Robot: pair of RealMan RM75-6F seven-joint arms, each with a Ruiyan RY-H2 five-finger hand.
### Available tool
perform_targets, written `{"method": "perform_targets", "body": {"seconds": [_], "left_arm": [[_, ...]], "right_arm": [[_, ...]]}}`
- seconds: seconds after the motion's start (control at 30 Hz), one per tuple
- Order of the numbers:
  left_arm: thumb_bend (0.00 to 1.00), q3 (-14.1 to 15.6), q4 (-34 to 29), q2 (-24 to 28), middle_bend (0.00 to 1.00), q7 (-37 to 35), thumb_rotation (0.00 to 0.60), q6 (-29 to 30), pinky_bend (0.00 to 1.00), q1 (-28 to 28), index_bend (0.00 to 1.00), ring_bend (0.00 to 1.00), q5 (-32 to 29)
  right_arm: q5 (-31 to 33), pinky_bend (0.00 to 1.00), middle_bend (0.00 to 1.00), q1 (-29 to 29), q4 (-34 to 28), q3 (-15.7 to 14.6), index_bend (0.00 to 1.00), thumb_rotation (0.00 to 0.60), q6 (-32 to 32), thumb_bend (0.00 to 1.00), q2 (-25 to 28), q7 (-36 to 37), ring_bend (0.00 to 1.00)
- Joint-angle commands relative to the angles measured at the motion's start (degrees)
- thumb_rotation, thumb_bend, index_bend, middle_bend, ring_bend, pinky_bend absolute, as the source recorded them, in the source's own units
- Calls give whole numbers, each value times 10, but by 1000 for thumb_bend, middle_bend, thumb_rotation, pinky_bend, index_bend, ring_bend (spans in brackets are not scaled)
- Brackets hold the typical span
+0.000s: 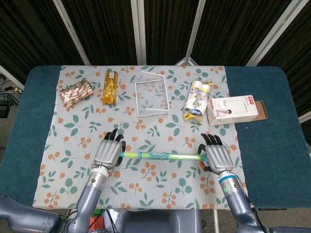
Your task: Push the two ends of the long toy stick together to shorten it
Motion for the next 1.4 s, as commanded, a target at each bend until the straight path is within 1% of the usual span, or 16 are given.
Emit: {"method": "perform_targets", "body": {"seconds": [0.03,0.1,0.13,0.17,0.2,0.23,0.27,0.33,0.37,0.47,0.63,0.87,1.07,1.2,1.3,1.4], "left_arm": [[491,-1,2,-5,207,-1,600,1,126,0,589,23,1],[490,0,2,-7,203,0,600,1,126,-1,584,23,2],[483,1,1,-7,195,1,600,0,126,-1,569,23,4],[461,2,1,-6,180,1,600,0,126,-1,540,23,5],[432,3,-1,-5,162,1,600,0,126,0,506,23,6],[386,4,-4,-2,137,1,600,-1,125,1,458,22,5],[339,5,-6,1,114,1,600,-2,123,1,410,20,5],[275,6,-10,6,85,-2,600,-4,117,3,337,16,5],[259,6,-12,9,78,-4,600,-5,114,4,312,14,6],[235,9,-21,20,63,-15,600,-7,110,10,250,13,10],[233,23,-43,39,60,-30,600,-9,110,19,243,11,35],[233,66,-70,97,63,-76,600,-5,110,52,243,11,116],[233,121,-102,205,86,-135,600,-5,110,99,250,11,173],[234,172,-97,279,82,-200,600,6,110,142,245,11,250],[229,216,-80,331,47,-258,600,24,87,184,172,3,311],[150,247,-66,370,5,-322,600,44,41,223,50,0,357]], "right_arm": [[-1,0,97,0,0,-1,668,600,0,402,0,2,0],[-5,0,97,0,0,-2,666,600,0,401,1,4,0],[-6,0,96,-1,1,-3,644,600,0,401,2,4,0],[-6,0,96,-1,1,-4,584,600,-2,401,4,5,0],[-6,0,90,-1,1,-4,516,600,-4,401,6,8,0],[-8,0,63,-2,1,-5,357,600,-7,401,8,12,0],[-10,0,39,-2,2,-5,229,600,-8,401,10,15,0],[-15,0,2,-4,3,-6,50,600,-10,401,13,22,0],[-19,0,0,-5,5,-7,6,600,-11,402,14,26,0],[-28,0,0,-8,9,-10,0,600,-11,401,17,31,0],[-29,0,0,-10,11,-14,0,600,-13,401,23,32,0],[-49,0,0,-28,18,-25,0,600,-11,402,51,60,0],[-82,0,0,-63,6,-54,0,600,-34,402,119,129,0],[-150,0,0,-96,9,-83,0,600,-36,402,173,188,0],[-217,0,0,-131,23,-105,0,600,-15,402,201,243,0],[-275,0,0,-165,35,-124,0,600,19,401,216,282,0]]}}
